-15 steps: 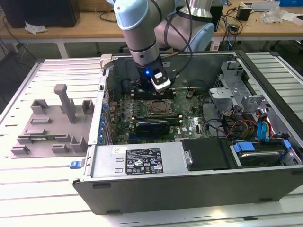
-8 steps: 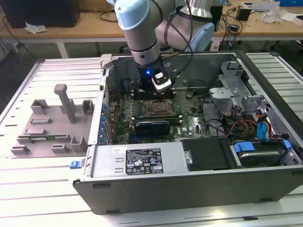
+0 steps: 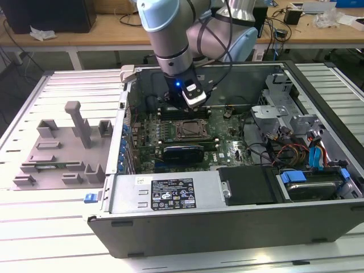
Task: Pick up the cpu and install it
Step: 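Install the first cpu locking lever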
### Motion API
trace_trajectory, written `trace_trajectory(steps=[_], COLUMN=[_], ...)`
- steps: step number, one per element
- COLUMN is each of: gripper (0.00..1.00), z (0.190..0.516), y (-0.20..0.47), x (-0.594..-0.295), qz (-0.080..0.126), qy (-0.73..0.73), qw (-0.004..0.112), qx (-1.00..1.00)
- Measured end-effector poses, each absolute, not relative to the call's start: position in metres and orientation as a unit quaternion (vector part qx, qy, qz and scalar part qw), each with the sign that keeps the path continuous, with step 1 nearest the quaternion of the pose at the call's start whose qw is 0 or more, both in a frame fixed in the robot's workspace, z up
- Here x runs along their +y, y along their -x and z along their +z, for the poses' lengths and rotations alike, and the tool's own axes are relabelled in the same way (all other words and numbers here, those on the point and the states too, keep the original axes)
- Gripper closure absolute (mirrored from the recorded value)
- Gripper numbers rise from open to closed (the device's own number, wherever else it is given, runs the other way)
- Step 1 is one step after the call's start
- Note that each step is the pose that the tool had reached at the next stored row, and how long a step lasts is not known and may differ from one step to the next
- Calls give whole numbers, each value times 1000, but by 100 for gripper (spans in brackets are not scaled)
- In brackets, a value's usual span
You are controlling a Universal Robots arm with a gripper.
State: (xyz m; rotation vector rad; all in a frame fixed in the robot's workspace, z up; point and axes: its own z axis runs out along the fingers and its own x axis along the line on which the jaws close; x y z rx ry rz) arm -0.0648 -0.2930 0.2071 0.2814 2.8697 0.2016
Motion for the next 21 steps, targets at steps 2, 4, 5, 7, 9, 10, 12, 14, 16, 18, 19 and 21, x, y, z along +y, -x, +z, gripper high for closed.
trace_trajectory(steps=[2,4,5,7,9,10,12,14,16,18,19,21], gripper=[89,89,89,89,89,89,89,89,89,89,89,89], z=[210,212,212,213,213,213,213,213,213,213,213,213], y=[65,64,64,63,62,62,61,60,60,60,60,60], x=[-293,-293,-293,-293,-293,-293,-294,-296,-301,-305,-308,-312], qz=[67,60,52,35,24,21,15,14,13,13,13,13], qy=[-96,-96,-95,-93,-92,-92,-91,-91,-91,-91,-91,-91], qw=[126,125,124,121,115,113,104,101,99,98,97,94], qx=[985,986,986,988,989,989,990,991,991,991,991,991])
